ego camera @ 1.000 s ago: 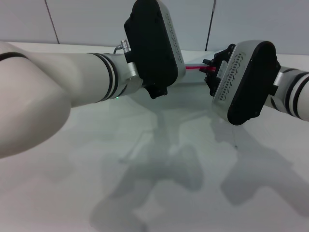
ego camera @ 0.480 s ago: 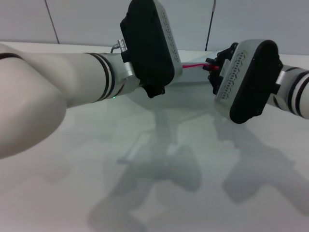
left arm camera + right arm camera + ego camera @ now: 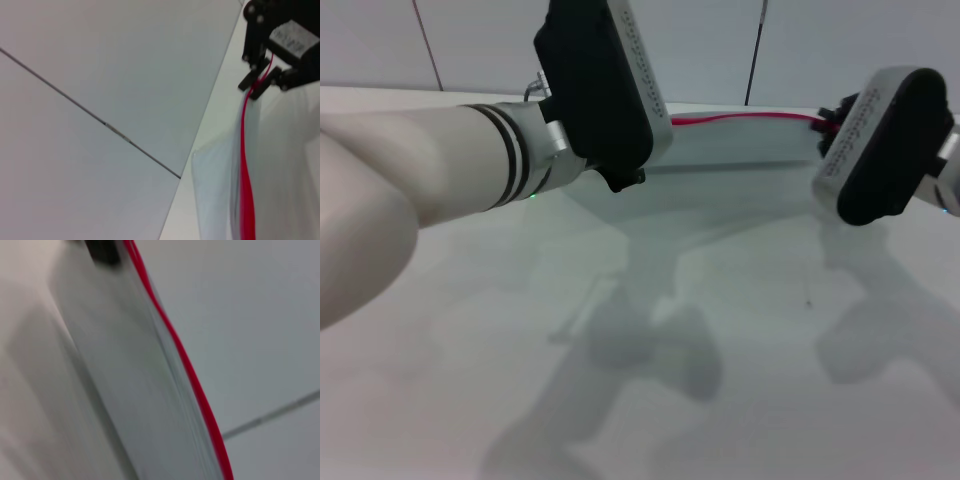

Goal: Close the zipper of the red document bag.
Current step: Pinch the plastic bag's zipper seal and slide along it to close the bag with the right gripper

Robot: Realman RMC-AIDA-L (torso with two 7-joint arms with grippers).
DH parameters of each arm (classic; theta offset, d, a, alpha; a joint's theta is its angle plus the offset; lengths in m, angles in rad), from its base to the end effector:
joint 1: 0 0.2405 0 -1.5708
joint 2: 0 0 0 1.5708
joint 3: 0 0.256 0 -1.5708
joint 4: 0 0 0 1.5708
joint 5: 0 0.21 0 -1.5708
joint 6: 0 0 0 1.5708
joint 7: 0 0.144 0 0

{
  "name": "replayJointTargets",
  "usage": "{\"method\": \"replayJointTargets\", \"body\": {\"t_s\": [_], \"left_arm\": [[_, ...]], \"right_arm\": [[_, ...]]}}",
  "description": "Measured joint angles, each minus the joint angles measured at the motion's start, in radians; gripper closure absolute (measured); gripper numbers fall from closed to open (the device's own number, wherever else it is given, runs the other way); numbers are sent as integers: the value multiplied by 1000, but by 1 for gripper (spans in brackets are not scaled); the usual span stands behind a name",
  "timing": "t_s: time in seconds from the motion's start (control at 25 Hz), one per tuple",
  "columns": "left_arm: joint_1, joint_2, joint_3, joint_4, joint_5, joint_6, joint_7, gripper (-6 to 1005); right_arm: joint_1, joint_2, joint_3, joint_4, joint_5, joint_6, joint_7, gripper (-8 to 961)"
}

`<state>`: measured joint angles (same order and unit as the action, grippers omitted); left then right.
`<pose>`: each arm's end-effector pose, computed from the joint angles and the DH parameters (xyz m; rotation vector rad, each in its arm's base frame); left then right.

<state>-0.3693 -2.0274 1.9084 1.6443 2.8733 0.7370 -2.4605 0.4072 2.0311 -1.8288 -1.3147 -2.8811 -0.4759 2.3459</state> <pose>-0.1120 0.3607 -0.0208 -2.2722 0.1773 0.1825 0.1754 0.3982 -0.0244 -2.1760 -0.1850 -0.2895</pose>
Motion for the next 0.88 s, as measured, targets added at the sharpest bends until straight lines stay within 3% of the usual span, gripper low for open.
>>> {"method": "replayJointTargets", "body": {"t_s": [0.48,0.88], "left_arm": [[41,-1,-44,32,-1,-9,39,836],[31,0,-59,23,0,-26,64,831]], "right_arm": [[-1,0,174,62,-14,39,29,879],[-7,1,191,48,-15,51,29,851]]}}
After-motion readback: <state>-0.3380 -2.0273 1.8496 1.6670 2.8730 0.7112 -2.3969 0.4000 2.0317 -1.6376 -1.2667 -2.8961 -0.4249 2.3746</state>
